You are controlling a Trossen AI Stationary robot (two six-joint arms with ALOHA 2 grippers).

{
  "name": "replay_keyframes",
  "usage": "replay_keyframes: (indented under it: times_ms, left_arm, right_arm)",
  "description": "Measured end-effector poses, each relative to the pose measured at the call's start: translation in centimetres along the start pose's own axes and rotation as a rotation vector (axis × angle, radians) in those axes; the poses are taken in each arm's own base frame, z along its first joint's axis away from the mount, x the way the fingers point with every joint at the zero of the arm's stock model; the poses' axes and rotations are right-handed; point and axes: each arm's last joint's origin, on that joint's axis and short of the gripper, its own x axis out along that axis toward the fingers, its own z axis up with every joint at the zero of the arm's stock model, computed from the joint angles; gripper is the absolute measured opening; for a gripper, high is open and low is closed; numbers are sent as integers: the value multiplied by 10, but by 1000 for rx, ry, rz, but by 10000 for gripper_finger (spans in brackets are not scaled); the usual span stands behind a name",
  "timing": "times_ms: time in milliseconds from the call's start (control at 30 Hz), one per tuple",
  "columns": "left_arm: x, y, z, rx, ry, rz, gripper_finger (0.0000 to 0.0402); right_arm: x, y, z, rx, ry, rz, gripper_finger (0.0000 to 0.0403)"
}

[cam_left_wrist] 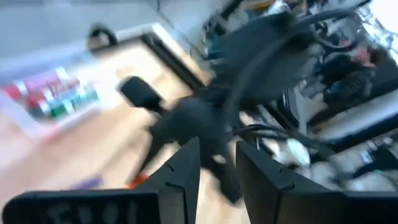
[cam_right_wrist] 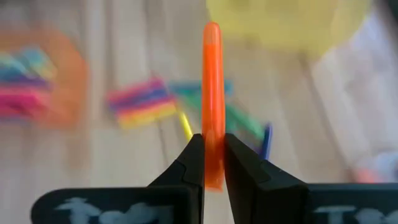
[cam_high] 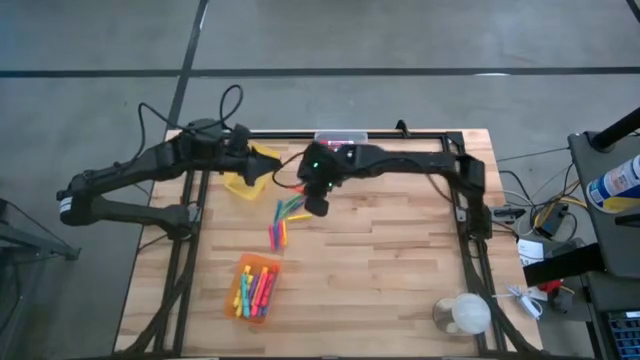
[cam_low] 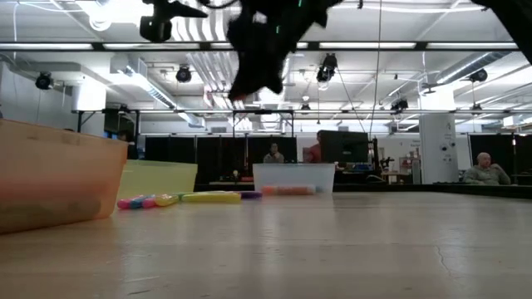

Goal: Pick & Place Markers
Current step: Put the orange pen into the yellow bin

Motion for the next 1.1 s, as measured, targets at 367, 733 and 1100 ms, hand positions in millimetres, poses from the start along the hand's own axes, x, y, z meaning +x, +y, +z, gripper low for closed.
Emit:
replay_keyframes:
  times_ms: [367,733,1100]
  left_arm:
    - [-9,-7,14,65,-208,23,100]
    - [-11,-9,16,48,-239,4,100]
    - [-11,-10,17,-21,-248,-14,100]
  right_arm:
    - [-101,16,45,113,-310,46,30]
    - [-127,21,64,123,-426,17,30]
    - [-125,21,69,177,-492,74,30]
